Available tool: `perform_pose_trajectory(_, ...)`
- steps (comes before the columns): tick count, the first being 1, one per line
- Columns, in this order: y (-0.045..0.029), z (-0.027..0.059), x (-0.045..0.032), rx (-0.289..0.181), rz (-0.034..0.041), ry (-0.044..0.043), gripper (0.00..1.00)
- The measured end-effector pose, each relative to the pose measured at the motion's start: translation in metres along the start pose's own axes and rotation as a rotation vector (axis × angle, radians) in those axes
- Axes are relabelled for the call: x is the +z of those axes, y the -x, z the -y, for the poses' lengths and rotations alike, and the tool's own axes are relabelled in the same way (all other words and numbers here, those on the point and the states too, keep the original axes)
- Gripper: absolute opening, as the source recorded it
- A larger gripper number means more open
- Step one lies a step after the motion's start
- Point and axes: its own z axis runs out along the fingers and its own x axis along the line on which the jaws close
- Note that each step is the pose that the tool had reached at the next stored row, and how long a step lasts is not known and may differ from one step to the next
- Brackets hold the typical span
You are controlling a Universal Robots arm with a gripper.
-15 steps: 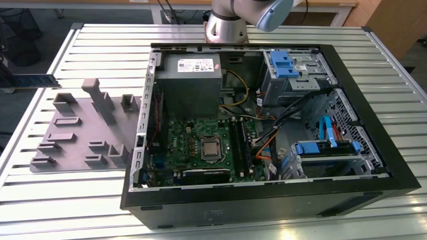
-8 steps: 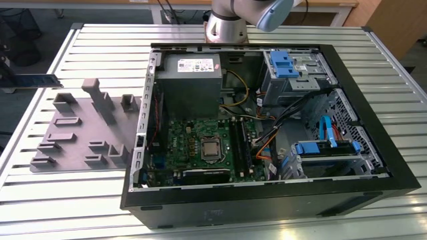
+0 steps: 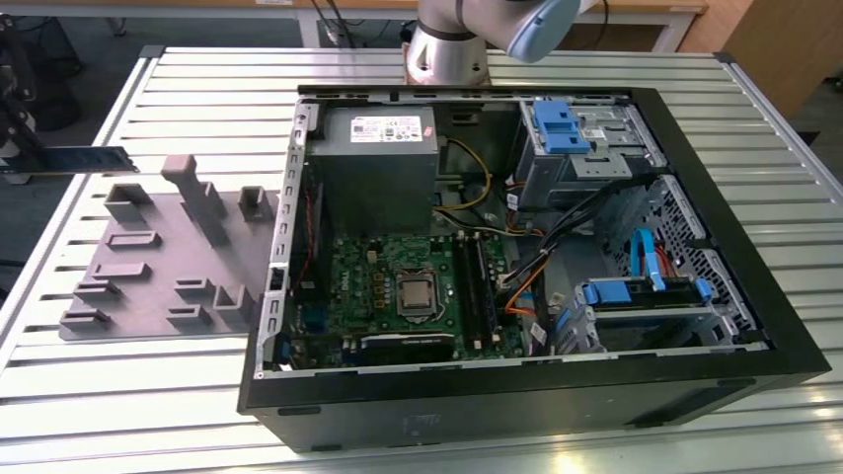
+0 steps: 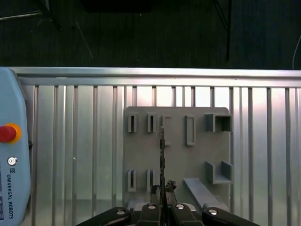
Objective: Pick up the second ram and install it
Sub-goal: 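Pick up the second ram and move it above second insertion slot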
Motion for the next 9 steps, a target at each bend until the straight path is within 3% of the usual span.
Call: perform_pose_trajectory(9, 0.0001, 0.0092, -0.0001, 0.000, 0.0000, 0.0000, 0.14)
